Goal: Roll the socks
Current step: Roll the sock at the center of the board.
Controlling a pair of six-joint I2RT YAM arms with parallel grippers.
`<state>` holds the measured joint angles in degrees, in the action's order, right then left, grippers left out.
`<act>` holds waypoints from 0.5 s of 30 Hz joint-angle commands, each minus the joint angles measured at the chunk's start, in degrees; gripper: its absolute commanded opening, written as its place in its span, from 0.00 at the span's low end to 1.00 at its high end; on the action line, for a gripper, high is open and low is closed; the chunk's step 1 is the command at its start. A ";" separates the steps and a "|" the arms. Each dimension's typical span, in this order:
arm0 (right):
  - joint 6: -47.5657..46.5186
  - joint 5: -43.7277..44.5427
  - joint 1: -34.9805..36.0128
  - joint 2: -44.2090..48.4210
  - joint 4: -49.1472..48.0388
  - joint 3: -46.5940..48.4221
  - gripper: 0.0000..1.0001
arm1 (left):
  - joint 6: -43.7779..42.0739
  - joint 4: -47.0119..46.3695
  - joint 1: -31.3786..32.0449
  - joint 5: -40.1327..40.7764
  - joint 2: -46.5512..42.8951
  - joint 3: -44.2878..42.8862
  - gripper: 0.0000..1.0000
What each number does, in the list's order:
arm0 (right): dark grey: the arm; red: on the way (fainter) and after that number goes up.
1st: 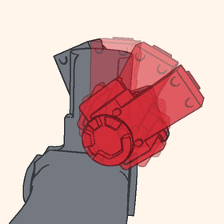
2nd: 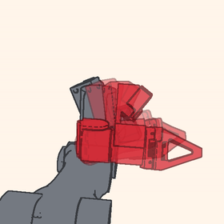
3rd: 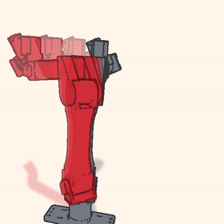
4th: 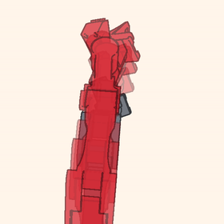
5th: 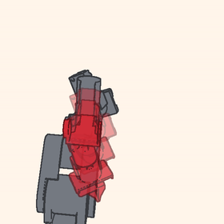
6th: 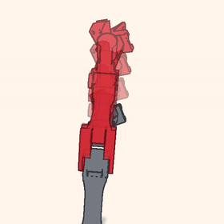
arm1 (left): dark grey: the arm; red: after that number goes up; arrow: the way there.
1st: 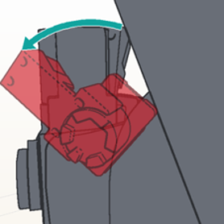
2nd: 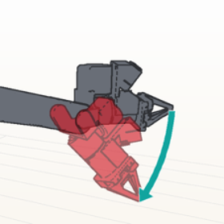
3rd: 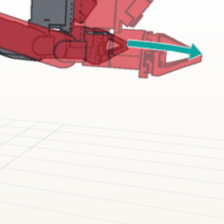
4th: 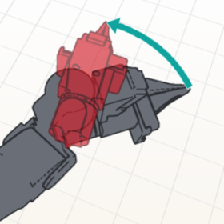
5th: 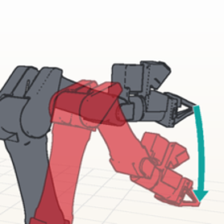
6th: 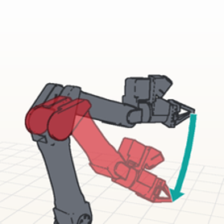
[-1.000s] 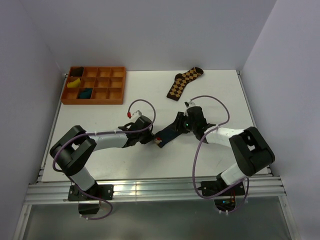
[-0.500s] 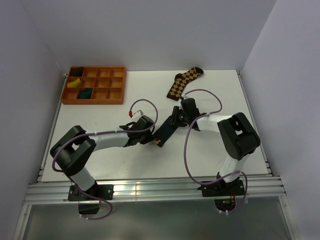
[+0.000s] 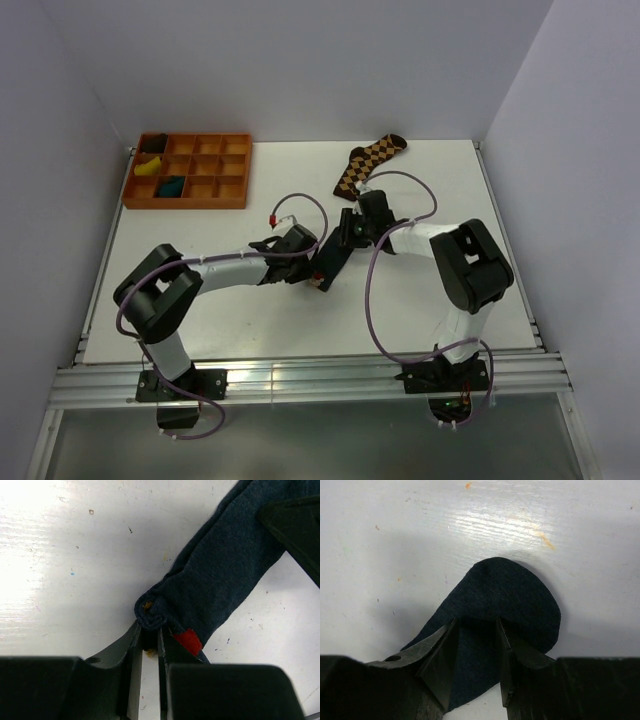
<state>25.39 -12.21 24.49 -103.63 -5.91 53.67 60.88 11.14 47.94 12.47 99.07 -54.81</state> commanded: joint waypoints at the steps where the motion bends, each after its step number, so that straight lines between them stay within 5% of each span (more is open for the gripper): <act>1: -3.50 -0.97 -0.59 2.27 0.91 -1.81 0.44 | -1.91 8.63 0.57 1.59 2.62 -1.44 0.00; 9: -7.80 -1.42 1.61 21.61 -6.64 -11.91 0.47 | -0.68 10.31 0.48 2.12 4.55 -3.37 0.00; 15: -10.79 6.92 10.91 32.42 -14.47 -23.34 0.48 | -1.20 11.89 0.49 2.21 5.26 -5.13 0.00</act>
<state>17.93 -10.35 31.27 -74.19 -14.76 33.63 60.88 17.08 48.21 13.41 101.75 -59.70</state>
